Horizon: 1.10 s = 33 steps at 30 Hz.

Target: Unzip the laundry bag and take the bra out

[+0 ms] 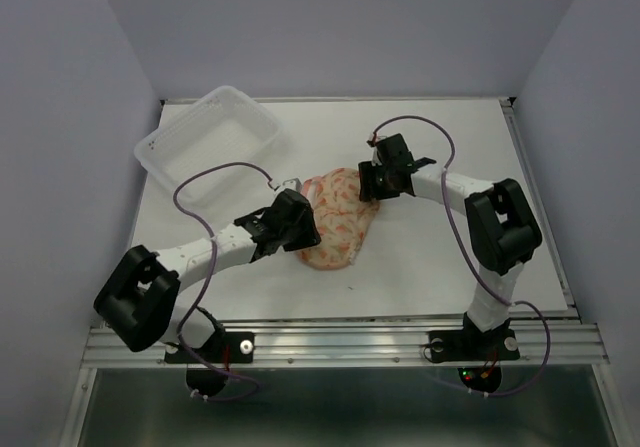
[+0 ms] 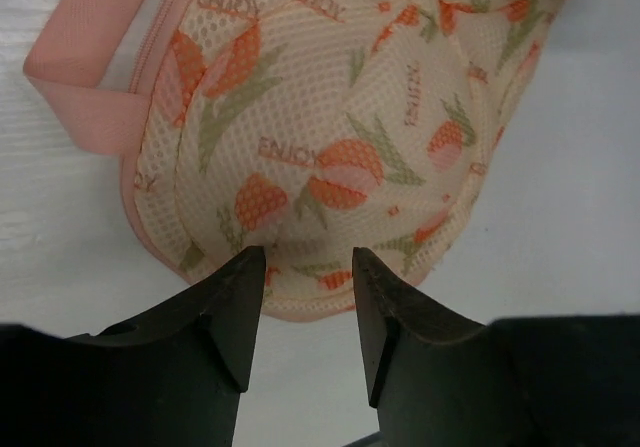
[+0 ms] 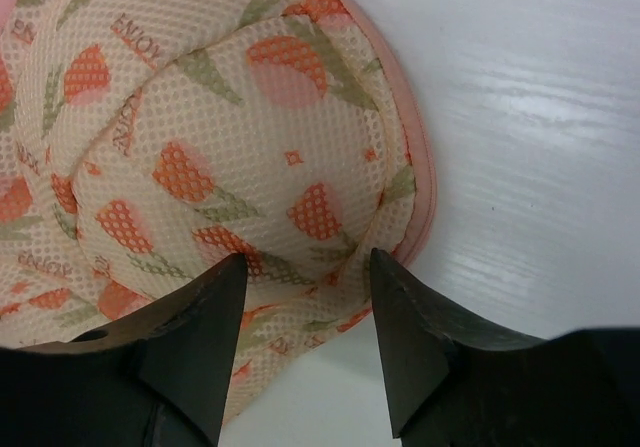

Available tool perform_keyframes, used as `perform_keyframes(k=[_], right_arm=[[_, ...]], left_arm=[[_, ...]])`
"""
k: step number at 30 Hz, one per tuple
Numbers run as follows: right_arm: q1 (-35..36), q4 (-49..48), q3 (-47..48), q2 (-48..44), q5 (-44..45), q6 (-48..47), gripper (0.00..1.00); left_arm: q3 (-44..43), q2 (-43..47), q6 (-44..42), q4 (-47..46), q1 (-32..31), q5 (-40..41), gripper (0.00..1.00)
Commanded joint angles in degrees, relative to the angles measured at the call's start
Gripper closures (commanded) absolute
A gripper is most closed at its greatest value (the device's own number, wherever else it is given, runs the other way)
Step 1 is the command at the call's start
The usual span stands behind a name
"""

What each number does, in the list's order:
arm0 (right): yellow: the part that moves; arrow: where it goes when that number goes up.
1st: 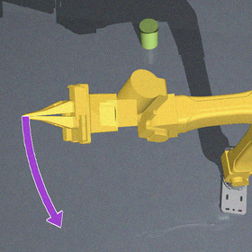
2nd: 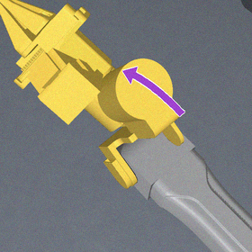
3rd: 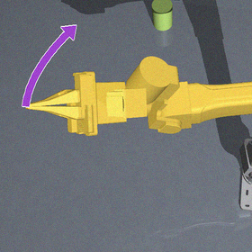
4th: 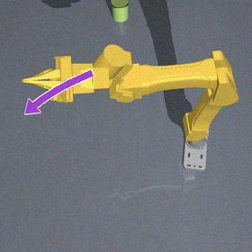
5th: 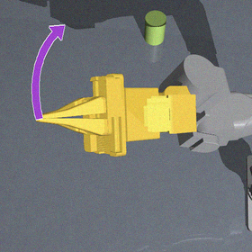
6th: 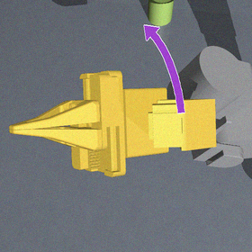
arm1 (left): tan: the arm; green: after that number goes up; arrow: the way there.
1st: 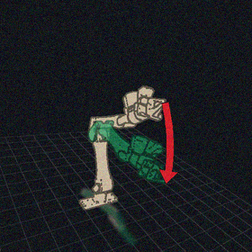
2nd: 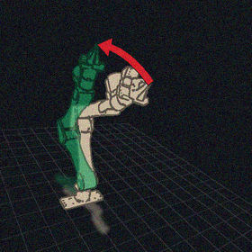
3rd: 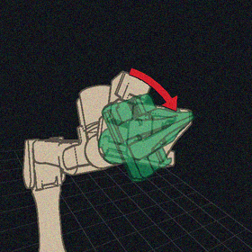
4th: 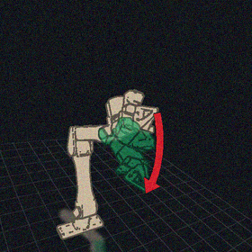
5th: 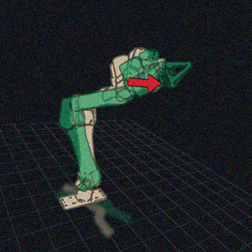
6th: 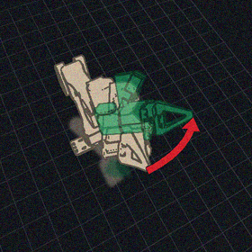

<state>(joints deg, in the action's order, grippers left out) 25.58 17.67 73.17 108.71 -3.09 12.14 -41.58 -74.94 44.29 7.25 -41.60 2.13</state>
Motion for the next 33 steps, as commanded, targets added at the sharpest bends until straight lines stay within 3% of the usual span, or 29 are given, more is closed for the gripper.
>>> perform_keyframes(k=[1,8,13,19,26,29,33], right_arm=[[0.3,0.3,-5.8,-5.1,5.5,4.1,0.43],[0.3,1.1,-19.3,-19.5,3.7,11.8,0.47],[0.3,1.7,-27.1,-29.1,1.2,13.4,0.47],[0.3,4.0,-23.0,-37.5,2.7,9.1,0.41],[-1.1,4.8,-15.3,-28.4,6.3,3.0,0.38],[-3.1,3.7,-10.0,-21.6,6.2,1.8,0.37],[-4.8,1.4,-3.2,-13.9,3.5,2.2,0.38]], left_arm=[[-3.7,-6.9,-0.6,-5.6,-0.4,4.1,0.5],[-12.8,-22.7,-6.6,-5.0,-0.4,8.1,0.56],[-20.5,-26.6,-10.2,-2.8,-0.5,9.4,0.55],[-19.5,-17.2,-11.1,-0.3,-4.7,13.0,0.25],[-8.3,-9.2,-1.1,-3.6,-15.9,16.4,0.23],[-7.8,-10.8,3.0,-6.7,-20.9,20.2,0.24],[-9.3,-15.2,5.0,-9.1,-23.0,23.0,0.29]])
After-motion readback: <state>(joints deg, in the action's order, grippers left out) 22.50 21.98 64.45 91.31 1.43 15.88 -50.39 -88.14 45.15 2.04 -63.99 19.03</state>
